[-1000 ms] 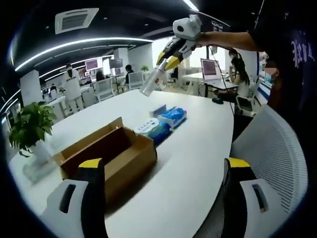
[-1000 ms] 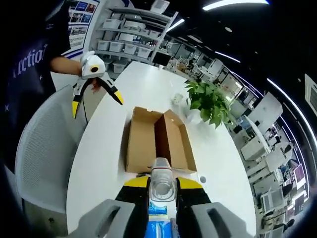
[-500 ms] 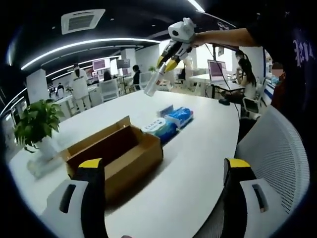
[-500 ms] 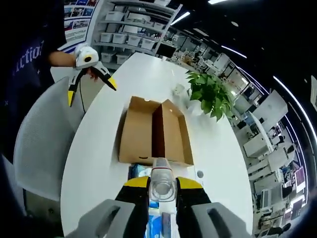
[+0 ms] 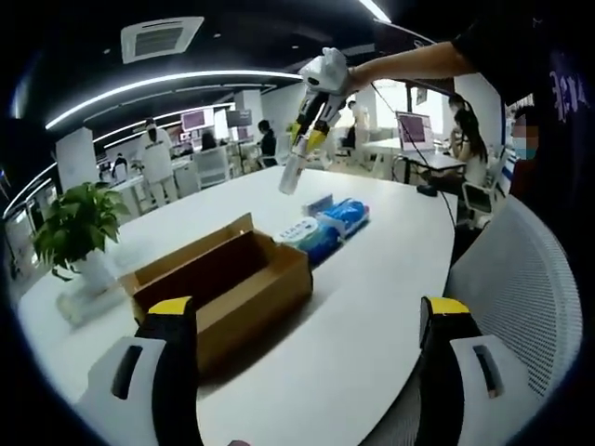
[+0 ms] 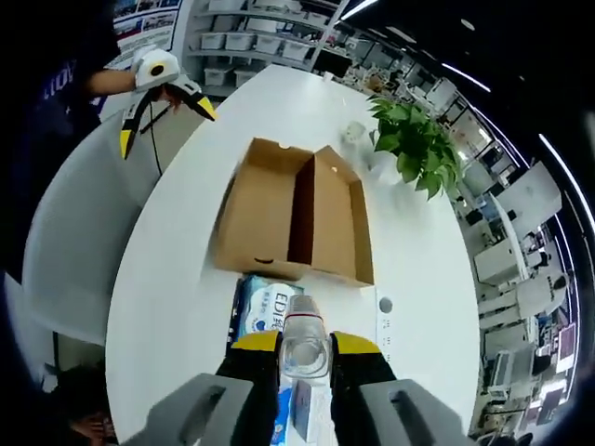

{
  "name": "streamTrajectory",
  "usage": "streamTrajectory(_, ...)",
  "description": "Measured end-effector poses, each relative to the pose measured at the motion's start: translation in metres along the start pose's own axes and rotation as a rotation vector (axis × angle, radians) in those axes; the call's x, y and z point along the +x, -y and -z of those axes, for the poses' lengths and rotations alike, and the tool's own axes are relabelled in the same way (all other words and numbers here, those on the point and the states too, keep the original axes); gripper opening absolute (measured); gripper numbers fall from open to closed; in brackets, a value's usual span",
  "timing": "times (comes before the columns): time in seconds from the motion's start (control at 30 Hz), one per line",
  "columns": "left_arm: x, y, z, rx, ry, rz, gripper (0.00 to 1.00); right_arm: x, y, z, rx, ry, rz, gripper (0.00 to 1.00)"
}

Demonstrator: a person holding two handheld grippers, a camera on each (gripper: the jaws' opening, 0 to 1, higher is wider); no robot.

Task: Operate the shoe box by opening the lid, removing the specified soft item, and placing it in the target area until the item is outside and the box remains undamaged.

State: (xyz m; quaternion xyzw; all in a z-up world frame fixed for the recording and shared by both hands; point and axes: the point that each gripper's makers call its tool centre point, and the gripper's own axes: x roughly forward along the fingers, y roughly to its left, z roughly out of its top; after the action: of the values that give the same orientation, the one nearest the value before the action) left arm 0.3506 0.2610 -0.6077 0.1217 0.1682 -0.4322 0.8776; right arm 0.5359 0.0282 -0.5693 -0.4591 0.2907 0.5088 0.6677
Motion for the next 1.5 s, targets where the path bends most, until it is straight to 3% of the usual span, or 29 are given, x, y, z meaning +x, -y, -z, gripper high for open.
streamTrajectory(0.37,-0.006,-0.011,0.004,-0.01,-0.011,-0.033,0.99,0.041,0.015,0.02,-0.003,-0.123,-0.07,0.15)
streamTrajectory(0.73,-0.013,-0.021,0.01,-0.024,-0.023,-0.065,0.98,0.074,0.028,0.034,0.023,-0.191,-0.111,0.15)
streamTrajectory(0.97,-0.02,-0.031,0.017,-0.029,-0.037,-0.091,0.98,0.096,0.026,0.048,0.038,-0.259,-0.142,0.15)
streamTrajectory(1.5,-0.025,-0.038,0.033,-0.066,-0.069,-0.118,0.97,0.128,0.023,0.058,0.084,-0.3,-0.163,0.16)
